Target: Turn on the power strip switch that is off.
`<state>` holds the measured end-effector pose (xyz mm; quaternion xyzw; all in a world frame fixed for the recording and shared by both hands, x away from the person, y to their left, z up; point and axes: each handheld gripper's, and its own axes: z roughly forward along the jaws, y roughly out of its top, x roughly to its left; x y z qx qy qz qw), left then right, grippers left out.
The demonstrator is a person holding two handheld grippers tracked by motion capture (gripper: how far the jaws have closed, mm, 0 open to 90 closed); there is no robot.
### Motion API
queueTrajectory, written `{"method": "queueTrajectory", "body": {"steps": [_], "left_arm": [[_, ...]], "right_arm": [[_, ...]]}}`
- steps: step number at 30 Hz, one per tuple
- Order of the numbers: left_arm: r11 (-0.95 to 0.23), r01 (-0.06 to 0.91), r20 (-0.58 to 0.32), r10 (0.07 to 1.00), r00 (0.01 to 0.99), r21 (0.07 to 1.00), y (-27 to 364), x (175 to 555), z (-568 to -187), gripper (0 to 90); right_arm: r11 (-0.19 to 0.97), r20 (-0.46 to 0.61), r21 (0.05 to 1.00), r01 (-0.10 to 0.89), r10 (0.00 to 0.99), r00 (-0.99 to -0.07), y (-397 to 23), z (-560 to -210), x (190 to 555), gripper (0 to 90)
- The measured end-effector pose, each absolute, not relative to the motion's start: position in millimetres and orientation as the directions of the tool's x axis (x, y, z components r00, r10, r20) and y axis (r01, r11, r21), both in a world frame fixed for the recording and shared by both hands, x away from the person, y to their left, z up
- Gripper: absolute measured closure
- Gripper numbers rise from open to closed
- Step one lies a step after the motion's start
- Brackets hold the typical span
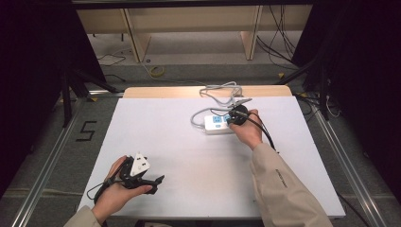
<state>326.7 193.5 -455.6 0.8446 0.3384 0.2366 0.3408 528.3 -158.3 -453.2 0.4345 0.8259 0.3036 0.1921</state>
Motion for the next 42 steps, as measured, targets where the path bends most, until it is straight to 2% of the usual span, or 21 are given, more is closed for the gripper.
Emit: {"method": "queueTrajectory", "body": {"steps": [42], "left_arm": [[-0.545, 0.408, 0.172, 0.728, 0.663, 0.733, 193.0, 326.0, -455.5, 12.7]], "right_arm": [[0.435, -0.039, 0.628, 0.645, 0.846, -0.532, -154.7, -450.7, 533.1, 90.0]]}}
